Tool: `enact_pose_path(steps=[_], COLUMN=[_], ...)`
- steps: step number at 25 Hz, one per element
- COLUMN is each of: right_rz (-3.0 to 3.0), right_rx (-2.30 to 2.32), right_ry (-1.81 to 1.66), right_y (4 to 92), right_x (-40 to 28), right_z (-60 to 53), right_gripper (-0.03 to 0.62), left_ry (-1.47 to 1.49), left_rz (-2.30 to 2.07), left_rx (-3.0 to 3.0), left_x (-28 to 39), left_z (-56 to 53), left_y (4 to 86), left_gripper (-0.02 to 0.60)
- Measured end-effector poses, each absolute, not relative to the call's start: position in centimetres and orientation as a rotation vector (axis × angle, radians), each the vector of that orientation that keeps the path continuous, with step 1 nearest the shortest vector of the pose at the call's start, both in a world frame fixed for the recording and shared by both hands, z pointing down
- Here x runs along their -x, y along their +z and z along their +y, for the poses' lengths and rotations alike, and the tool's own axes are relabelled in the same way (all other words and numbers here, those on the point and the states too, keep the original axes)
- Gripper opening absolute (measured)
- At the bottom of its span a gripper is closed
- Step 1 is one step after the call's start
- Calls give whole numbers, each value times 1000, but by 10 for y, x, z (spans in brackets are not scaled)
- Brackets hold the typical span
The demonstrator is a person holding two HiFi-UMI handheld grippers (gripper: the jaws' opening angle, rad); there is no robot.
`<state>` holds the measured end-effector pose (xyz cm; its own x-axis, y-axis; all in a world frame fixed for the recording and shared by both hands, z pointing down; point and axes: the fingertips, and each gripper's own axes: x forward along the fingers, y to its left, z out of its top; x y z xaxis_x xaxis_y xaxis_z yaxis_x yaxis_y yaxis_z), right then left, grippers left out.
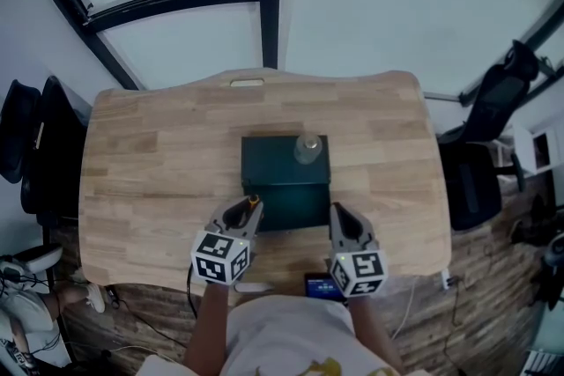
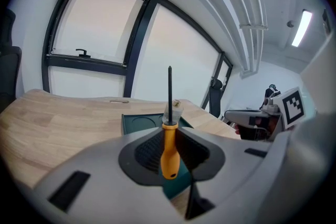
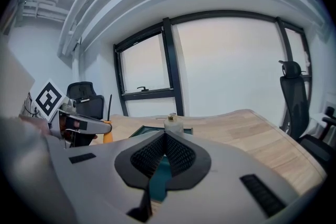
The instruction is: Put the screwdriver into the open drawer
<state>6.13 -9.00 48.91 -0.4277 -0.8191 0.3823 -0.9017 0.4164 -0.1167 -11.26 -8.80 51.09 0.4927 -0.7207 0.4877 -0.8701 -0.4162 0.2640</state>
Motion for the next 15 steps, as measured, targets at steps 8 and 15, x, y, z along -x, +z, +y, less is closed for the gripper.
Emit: enact_pose_path(steps=[8,15], right_rz=[-2405,-2388], right_rx=[-1479,-1455], right_ry=[478,504], right_y=[502,513], right_x=[-57,-54], right_z=[-97,-100], right_gripper=[-3,-3], left_ry=[474,572], left_rz=[-1272,-1225], left_rx=[-2232,-2241], left_x=[112,110], left_z=[-90,-88], left_y=[532,551], left_gripper=[72,72])
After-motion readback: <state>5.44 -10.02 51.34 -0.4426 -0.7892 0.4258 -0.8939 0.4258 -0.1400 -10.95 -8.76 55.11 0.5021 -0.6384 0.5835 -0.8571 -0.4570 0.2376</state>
